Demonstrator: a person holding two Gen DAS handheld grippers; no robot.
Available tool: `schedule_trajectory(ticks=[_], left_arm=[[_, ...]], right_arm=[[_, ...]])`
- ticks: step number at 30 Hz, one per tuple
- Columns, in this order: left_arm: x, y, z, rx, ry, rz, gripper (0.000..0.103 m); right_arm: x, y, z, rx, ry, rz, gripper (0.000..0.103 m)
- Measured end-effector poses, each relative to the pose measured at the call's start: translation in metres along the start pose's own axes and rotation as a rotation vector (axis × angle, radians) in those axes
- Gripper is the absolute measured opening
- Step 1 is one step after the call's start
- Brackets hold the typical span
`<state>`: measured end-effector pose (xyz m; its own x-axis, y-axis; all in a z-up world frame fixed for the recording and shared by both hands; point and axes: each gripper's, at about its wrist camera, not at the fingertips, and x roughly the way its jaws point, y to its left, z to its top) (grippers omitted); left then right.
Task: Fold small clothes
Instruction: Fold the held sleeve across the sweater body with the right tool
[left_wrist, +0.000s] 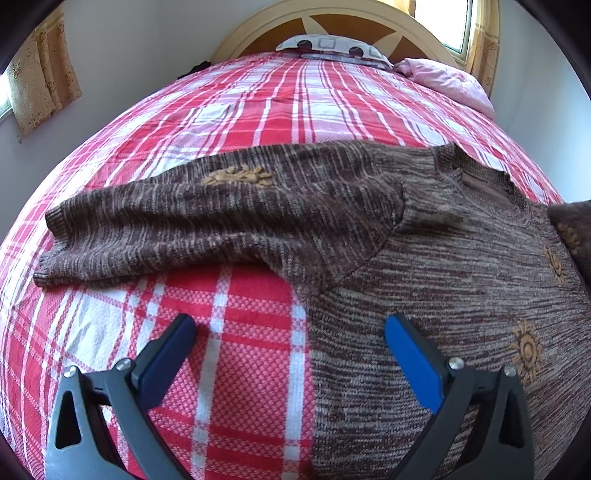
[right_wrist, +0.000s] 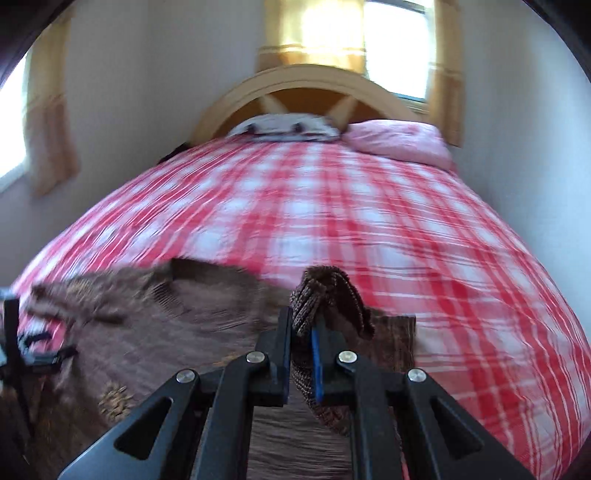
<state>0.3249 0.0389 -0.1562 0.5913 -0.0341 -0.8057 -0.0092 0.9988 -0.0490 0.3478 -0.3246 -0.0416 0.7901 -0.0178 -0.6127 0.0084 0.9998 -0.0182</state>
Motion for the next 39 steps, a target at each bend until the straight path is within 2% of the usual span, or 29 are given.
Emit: schedule_trajectory(ticks=[4, 6, 8, 9, 10, 11, 13, 16, 18, 20, 24, 27, 29, 31, 34, 36, 39], left_arm=[[0.0, 0.0, 0.001, 0.006, 0.0, 0.003, 0.103], [-0.001, -0.001, 0.001, 0.011, -0.003, 0.002, 0.103], [-0.004, -0.001, 0.002, 0.023, -0.005, 0.002, 0.103], [-0.009, -0.002, 0.004, 0.037, -0.017, 0.008, 0.103], [-0.014, -0.003, 0.005, 0.044, -0.032, 0.018, 0.103], [-0.021, -0.004, 0.006, 0.051, -0.053, 0.03, 0.103], [-0.044, -0.014, 0.009, 0.078, -0.109, 0.029, 0.103], [-0.073, -0.038, 0.017, 0.106, -0.163, -0.032, 0.103], [-0.083, -0.061, 0.021, 0.124, -0.161, -0.101, 0.103], [-0.087, -0.095, 0.023, 0.184, -0.143, -0.142, 0.103], [-0.078, -0.168, 0.028, 0.324, -0.12, -0.136, 0.103], [-0.068, -0.207, 0.031, 0.391, -0.101, -0.128, 0.102], [-0.06, -0.231, 0.033, 0.429, -0.106, -0.112, 0.101], [-0.05, -0.25, 0.035, 0.455, -0.102, -0.093, 0.094], [-0.023, -0.27, 0.04, 0.462, -0.046, -0.096, 0.083], [-0.006, -0.275, 0.039, 0.458, 0.0, -0.093, 0.066], [-0.008, -0.277, 0.035, 0.447, 0.0, -0.121, 0.061]], right_arm=[[0.021, 0.04, -0.014, -0.076, 0.066, 0.066, 0.009], [0.041, 0.051, -0.026, -0.086, 0.15, 0.118, 0.009], [0.059, 0.06, -0.044, -0.098, 0.23, 0.155, 0.015], [0.063, 0.06, -0.049, -0.102, 0.244, 0.18, 0.025], [0.063, 0.06, -0.054, -0.101, 0.255, 0.217, 0.041], [0.061, 0.058, -0.06, -0.093, 0.259, 0.245, 0.047], [0.046, 0.048, -0.067, -0.078, 0.235, 0.288, 0.048], [0.018, 0.024, -0.073, -0.07, 0.165, 0.302, 0.048], [0.002, -0.002, -0.076, -0.019, 0.11, 0.309, 0.048], [-0.009, -0.028, -0.082, 0.043, 0.06, 0.263, 0.049], [-0.017, -0.062, -0.101, 0.154, 0.0, 0.185, 0.049], [-0.019, -0.076, -0.109, 0.203, -0.023, 0.196, 0.05], [-0.022, -0.083, -0.111, 0.238, -0.045, 0.218, 0.056], [-0.026, -0.093, -0.112, 0.277, -0.076, 0.232, 0.061], [-0.023, -0.101, -0.117, 0.324, -0.083, 0.253, 0.061], [-0.024, -0.105, -0.119, 0.344, -0.087, 0.255, 0.061], [-0.02, -0.111, -0.122, 0.371, -0.082, 0.278, 0.061]])
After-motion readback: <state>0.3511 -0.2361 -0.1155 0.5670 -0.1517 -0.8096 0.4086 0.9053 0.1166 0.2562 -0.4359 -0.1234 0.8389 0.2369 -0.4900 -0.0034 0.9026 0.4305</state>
